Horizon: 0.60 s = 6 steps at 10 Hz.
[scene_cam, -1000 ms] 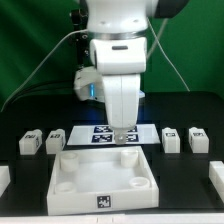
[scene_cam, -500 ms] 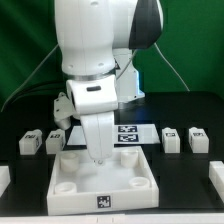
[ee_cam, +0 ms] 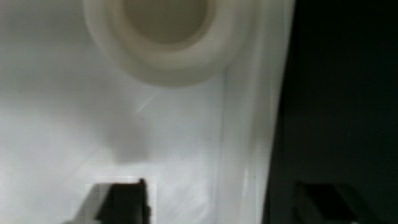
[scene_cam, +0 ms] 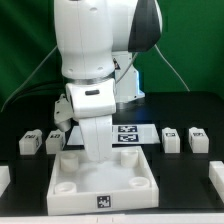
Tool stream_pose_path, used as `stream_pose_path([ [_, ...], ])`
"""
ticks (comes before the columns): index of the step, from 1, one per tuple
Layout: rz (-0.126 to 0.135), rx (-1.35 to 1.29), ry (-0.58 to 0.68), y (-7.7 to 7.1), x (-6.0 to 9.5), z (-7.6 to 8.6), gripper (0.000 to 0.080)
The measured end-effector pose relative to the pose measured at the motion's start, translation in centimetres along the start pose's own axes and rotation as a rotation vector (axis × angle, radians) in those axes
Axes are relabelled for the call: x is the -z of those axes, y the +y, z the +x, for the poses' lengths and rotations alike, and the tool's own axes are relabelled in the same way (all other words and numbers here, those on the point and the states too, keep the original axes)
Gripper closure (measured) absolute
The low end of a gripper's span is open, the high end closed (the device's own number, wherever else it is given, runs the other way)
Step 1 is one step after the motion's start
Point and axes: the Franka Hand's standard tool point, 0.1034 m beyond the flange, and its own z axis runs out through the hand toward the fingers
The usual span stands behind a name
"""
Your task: Assemble one leg
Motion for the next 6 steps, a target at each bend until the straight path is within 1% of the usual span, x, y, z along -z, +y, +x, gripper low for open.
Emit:
stream_pose_path([
  [2,0.001,0.0,0.0,-0.02,-0.03,0.0,0.0701],
  [3,0.0,-0.001,0.0,-0.01,-0.02,-0.04,0.0701],
  [4,0.0,-0.002,0.0,0.02,0.0,-0.06,0.074],
  [6,0.0,-0.002,0.0,0.02,0.0,-0.07,0.074],
])
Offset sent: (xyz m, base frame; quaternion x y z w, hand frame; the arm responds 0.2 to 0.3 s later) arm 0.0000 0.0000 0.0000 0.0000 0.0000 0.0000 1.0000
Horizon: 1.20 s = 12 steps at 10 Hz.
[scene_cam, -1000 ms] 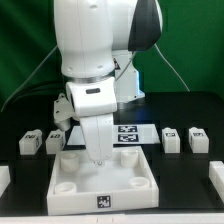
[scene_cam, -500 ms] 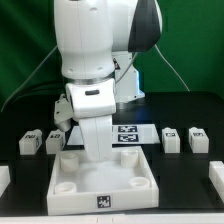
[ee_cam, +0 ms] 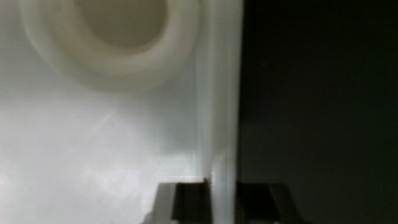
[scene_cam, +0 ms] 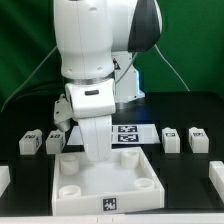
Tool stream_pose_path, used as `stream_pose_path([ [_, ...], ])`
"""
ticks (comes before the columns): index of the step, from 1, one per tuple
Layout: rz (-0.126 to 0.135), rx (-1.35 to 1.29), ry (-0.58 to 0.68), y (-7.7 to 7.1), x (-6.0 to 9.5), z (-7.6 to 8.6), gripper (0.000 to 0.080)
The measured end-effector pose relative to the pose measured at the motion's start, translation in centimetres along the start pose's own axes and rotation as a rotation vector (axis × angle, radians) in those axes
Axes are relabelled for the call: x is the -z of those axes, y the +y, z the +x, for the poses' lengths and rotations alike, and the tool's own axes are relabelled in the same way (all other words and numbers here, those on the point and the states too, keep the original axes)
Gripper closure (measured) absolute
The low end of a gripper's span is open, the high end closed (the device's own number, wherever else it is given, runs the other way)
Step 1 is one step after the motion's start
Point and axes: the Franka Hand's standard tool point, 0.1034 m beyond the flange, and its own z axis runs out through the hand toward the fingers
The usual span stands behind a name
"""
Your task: Assemble one leg
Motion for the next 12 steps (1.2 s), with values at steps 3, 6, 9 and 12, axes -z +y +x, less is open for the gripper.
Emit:
stream_pose_path([
  [3,0.0,0.0,0.0,0.0,0.0,0.0,0.074],
  [6,-0.005,-0.036,0.004,0.7,0.1,1.7,0.0739],
  [9,-0.027,-0.058,0.022,3.0,0.6,7.0,0.0739],
  [12,-0.044,-0.095,0.043,5.4,0.6,10.2,0.0739],
])
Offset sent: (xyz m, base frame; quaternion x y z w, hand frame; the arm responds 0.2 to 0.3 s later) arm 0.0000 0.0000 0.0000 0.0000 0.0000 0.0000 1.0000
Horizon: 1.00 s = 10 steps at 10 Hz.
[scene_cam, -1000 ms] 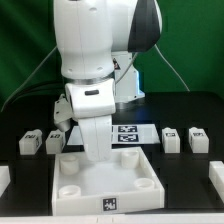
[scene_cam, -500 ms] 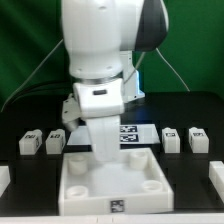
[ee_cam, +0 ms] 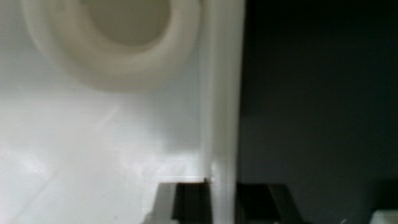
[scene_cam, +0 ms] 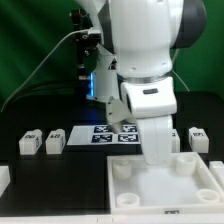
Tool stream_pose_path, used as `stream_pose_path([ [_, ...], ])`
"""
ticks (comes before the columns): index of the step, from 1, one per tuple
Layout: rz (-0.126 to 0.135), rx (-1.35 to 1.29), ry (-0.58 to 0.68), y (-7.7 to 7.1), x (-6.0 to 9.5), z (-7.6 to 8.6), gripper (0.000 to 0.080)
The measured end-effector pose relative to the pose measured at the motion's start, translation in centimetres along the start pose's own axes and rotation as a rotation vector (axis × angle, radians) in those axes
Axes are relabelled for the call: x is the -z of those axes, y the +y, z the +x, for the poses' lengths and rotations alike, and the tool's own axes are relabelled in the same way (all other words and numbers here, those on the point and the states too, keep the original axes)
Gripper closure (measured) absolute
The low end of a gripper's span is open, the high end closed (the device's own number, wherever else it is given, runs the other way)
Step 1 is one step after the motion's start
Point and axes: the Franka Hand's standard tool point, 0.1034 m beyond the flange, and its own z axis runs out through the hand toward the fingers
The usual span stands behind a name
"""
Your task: Assemble one leg
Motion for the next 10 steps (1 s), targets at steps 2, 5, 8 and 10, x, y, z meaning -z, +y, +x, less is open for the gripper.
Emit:
stream_pose_path([
  [2,0.014,-0.036,0.005,0.52,-0.27,0.48,0.0738],
  [5,0.065,-0.068,-0.001,0.55,-0.27,0.47,0.0738],
  [8,0.065,-0.071,-0.001,0.49,-0.38,0.37,0.0462],
  [10,0.066,-0.071,-0.001,0.47,-0.42,0.32,0.0324],
])
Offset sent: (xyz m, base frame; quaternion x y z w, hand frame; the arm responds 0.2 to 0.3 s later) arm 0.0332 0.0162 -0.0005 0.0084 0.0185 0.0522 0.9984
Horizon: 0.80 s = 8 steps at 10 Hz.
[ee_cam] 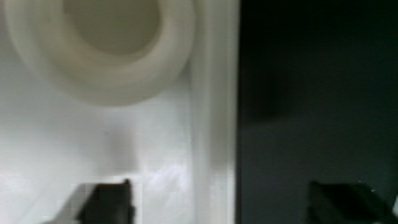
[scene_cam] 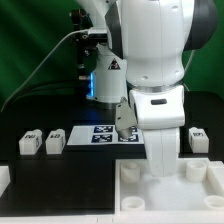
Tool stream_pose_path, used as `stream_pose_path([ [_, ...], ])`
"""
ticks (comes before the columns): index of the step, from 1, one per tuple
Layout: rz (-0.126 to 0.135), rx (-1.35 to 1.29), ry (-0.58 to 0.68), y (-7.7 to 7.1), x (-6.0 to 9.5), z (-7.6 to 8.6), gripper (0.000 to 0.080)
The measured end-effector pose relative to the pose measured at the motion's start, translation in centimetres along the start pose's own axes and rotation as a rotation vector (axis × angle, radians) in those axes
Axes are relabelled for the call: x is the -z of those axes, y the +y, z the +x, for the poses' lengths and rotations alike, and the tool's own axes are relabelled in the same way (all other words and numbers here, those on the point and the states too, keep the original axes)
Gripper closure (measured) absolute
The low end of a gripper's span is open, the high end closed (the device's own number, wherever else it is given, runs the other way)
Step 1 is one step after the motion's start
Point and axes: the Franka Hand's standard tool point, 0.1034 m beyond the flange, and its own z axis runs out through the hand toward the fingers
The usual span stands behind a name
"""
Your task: Assemble one leg
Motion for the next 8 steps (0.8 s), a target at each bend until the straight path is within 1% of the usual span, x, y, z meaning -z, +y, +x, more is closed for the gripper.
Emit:
stream_pose_path([
  [1,0.0,0.0,0.0,-0.01,-0.02,-0.02,0.0184],
  [2,0.001,-0.001,0.0,-0.01,-0.04,-0.04,0.016],
  [8,0.002,-0.003,0.001,-0.03,-0.12,-0.14,0.015],
])
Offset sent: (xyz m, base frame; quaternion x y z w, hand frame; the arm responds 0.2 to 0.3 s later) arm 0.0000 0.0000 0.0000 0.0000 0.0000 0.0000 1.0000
